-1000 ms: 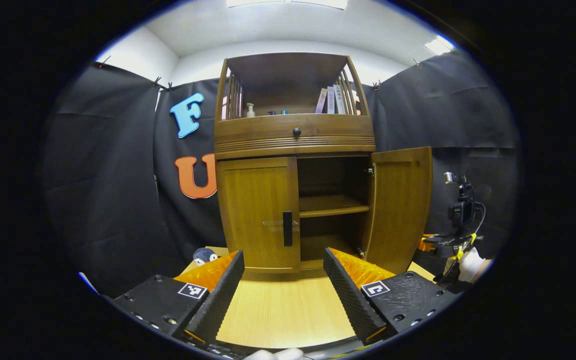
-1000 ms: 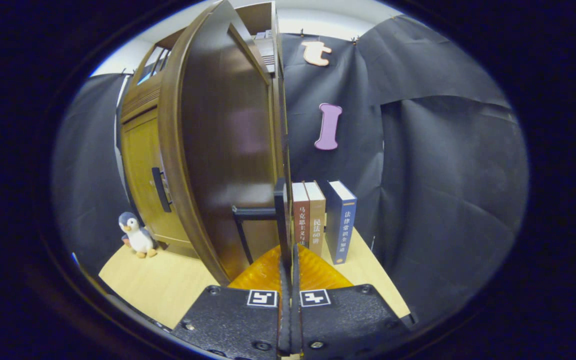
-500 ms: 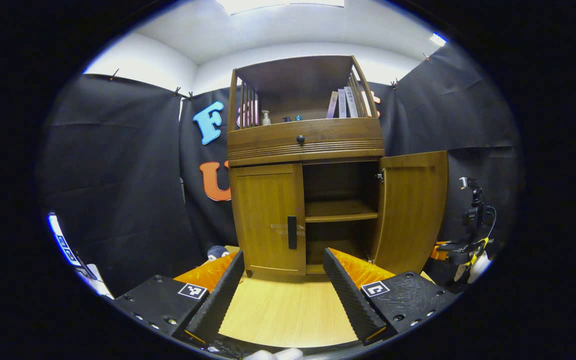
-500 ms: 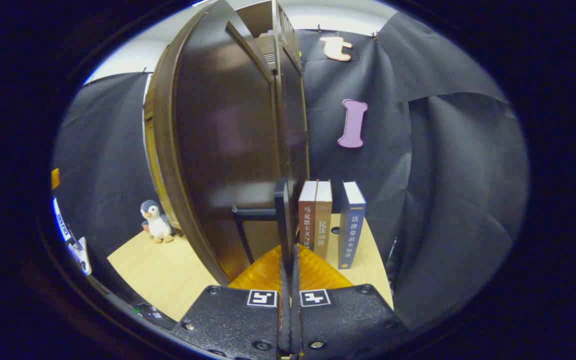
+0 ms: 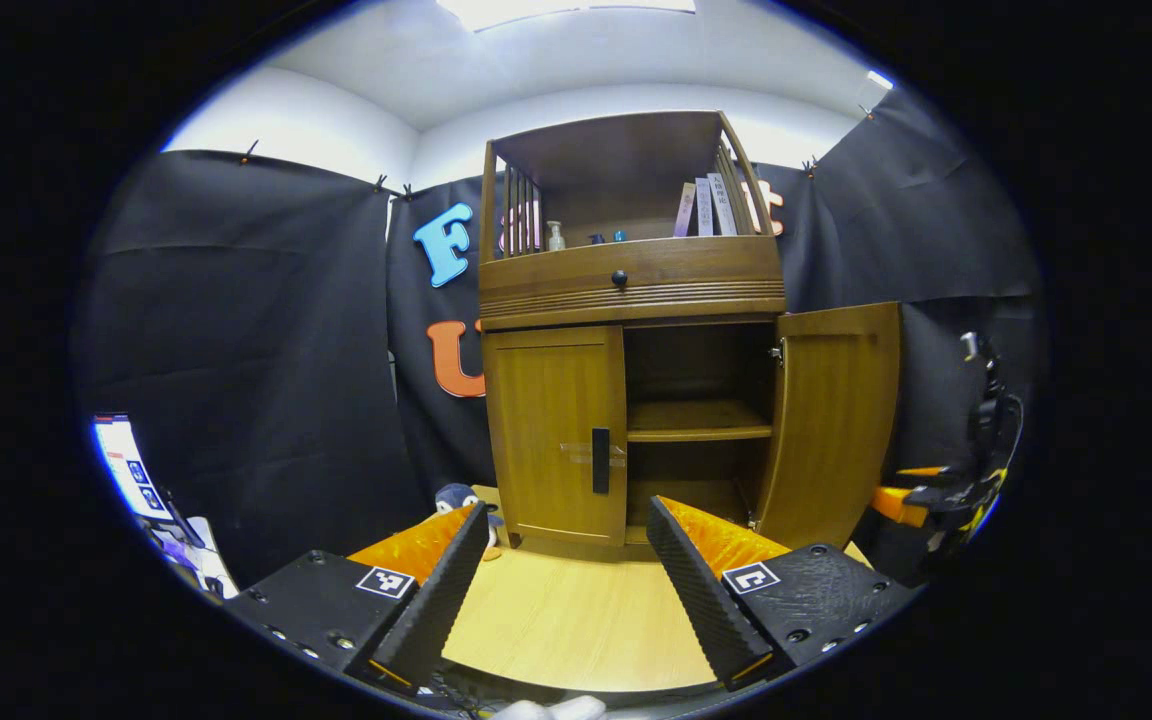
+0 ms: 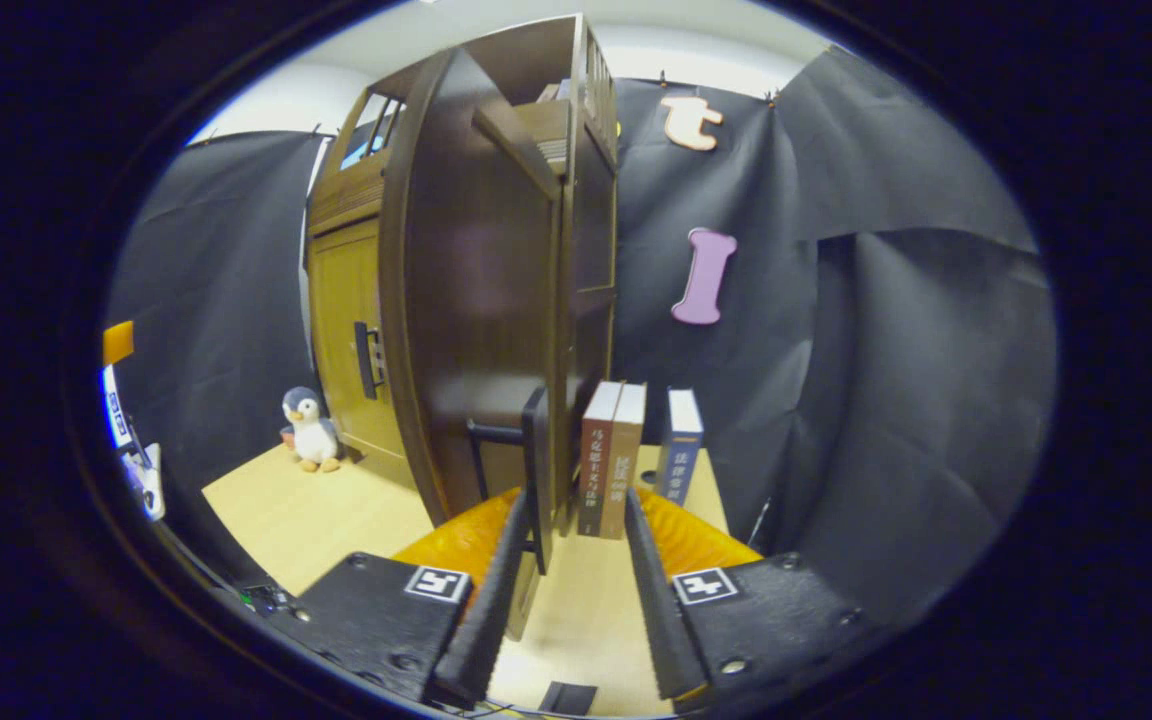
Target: Open the right door of the double-door shoe cabinet with the right hand, and open the left door with the left hand.
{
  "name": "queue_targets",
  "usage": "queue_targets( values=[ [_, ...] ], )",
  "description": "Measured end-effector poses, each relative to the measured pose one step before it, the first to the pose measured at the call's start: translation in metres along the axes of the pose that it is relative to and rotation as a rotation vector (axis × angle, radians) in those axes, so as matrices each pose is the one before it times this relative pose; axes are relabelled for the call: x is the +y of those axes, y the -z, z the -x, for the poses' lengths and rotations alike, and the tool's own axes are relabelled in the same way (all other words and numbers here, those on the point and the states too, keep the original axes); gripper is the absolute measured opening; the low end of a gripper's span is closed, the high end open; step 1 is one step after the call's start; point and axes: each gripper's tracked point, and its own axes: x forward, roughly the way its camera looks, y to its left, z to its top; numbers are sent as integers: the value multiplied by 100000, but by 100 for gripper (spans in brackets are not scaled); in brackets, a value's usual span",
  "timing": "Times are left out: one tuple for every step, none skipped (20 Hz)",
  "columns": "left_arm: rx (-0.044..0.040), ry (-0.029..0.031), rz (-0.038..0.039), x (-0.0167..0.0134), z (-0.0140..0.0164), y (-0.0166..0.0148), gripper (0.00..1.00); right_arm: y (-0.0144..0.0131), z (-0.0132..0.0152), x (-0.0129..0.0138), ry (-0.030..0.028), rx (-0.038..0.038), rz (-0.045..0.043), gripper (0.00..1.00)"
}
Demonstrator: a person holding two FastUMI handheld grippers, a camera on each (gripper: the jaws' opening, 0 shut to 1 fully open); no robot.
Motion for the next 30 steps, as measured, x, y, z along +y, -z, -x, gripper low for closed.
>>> queue_targets(
  values=[
    [-61,301,-559,549,-428,34,100,-902,1009,292,1332,-1269,-1456,72],
    [-427,13,-259,746,-580,-30,96,-847,928,488,1086,-922,-1335,79],
    [-336,493,21,740,-696,34,96,-658,981,681,1360,-692,-914,86],
    [-273,232,-79,867,-813,-30,96,-840,1105,787,1717,-1231,-464,93],
    [-65,513,-514,986,-899,92,96,-680,576,746,2610,-1775,-38,100],
    [-352,1500,-360,913,-1058,-28,96,-800,746,950,1914,-2106,235,100],
    [-720,1411,-410,856,-904,-208,96,-465,510,1426,1425,-1751,735,100],
    [-549,1319,-632,895,-918,-41,100,-296,392,1178,1910,-669,756,100],
    [-690,1558,-672,890,-884,10,100,38,217,1073,2096,-2,486,100],
    [-665,1773,-676,683,-913,-9,96,-141,367,1558,363,-654,-376,100],
    [-433,1410,-591,705,-683,117,96,-197,215,1835,-218,-652,-1182,100],
    [43,1780,-348,525,-875,355,96,-38,192,1708,-110,-727,-1163,100],
    [168,2111,-109,260,-601,356,96,238,65,1324,695,-178,-844,100],
    [69,1949,-88,185,-626,290,96,257,126,1209,240,-96,-196,100],
    [9,1877,-170,213,-666,332,100,345,27,1385,-278,711,5,100],
    [9,1882,-98,7,-658,319,96,360,-45,1263,-438,806,-201,100],
    [78,1752,-156,-39,-665,353,96,162,64,1073,-390,998,-438,100],
    [67,1838,35,-180,-821,322,96,-94,66,1059,-411,419,-306,100],
    [-58,1688,474,-354,-902,376,96,-184,-70,671,316,298,-76,100],
    [-641,1680,726,-449,-1029,165,100,-232,132,410,699,295,5,100],
    [-825,1609,461,-244,-1211,144,96,-238,112,454,-63,66,-225,100],
    [-1084,805,218,-358,-1352,100,96,-329,96,447,-74,-258,30,100],
    [-1210,995,89,-429,-1447,203,96,-41,-16,217,524,345,260,100],
    [-1528,408,564,-429,-1620,179,96,-45,59,54,710,630,4,100],
    [-1284,1163,1091,-597,-1576,285,96,102,64,20,429,764,20,100],
    [-967,1425,1231,-620,-1654,430,96,75,119,-40,709,518,58,100],
    [382,984,1322,-530,-1519,730,96,89,75,-318,1504,754,162,100],
    [-228,1112,803,-530,-1595,559,96,131,94,-376,1404,681,45,100],
    [1100,818,674,-425,-1466,798,96,131,244,-278,1430,1020,-153,100],
    [-594,636,266,-351,-1484,492,96,121,125,-339,1294,836,-257,100]
  ],
)
